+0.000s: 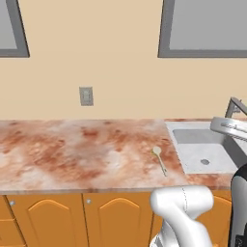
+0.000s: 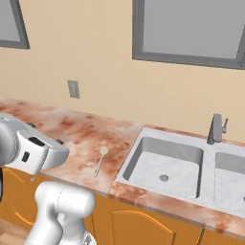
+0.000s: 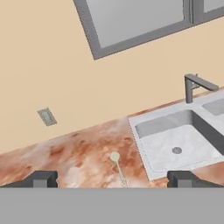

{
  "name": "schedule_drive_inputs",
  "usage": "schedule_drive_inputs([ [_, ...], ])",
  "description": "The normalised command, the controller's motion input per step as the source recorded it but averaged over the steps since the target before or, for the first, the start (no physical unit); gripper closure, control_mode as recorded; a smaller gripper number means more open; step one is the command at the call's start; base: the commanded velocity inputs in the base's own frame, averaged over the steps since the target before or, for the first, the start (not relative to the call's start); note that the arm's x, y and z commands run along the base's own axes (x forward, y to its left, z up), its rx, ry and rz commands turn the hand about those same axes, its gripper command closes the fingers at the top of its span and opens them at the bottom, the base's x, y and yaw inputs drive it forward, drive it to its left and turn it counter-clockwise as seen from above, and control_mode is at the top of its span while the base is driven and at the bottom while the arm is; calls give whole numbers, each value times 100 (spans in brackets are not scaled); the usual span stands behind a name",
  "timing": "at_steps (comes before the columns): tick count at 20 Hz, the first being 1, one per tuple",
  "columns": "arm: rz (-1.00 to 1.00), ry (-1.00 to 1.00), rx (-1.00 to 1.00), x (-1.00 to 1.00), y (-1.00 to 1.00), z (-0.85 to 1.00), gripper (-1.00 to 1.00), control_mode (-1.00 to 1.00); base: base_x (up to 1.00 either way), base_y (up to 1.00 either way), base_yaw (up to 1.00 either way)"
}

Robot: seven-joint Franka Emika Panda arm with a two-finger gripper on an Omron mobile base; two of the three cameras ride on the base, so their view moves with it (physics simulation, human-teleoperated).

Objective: Grab the spray bottle from the cabinet, then place it next to the cutting board for sanitizing. Then grab the dish brush from the countertop next to the sink and place it next to the cutting board.

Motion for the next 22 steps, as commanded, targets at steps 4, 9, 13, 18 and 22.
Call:
schedule_drive_inputs([
  [4, -7, 15, -3, 4, 1, -1, -100, -100, 0, 0, -4],
  [9, 0, 59, -13, 39, 0, 0, -100, -100, 0, 0, 0],
  [13, 11, 48, -6, 23, -4, -31, -100, -100, 0, 0, 0],
  [18, 21, 32, -2, 18, 0, -58, -100, -100, 0, 0, 0],
  [22, 13, 8, 0, 31, 0, -62, -100, -100, 0, 0, 0],
])
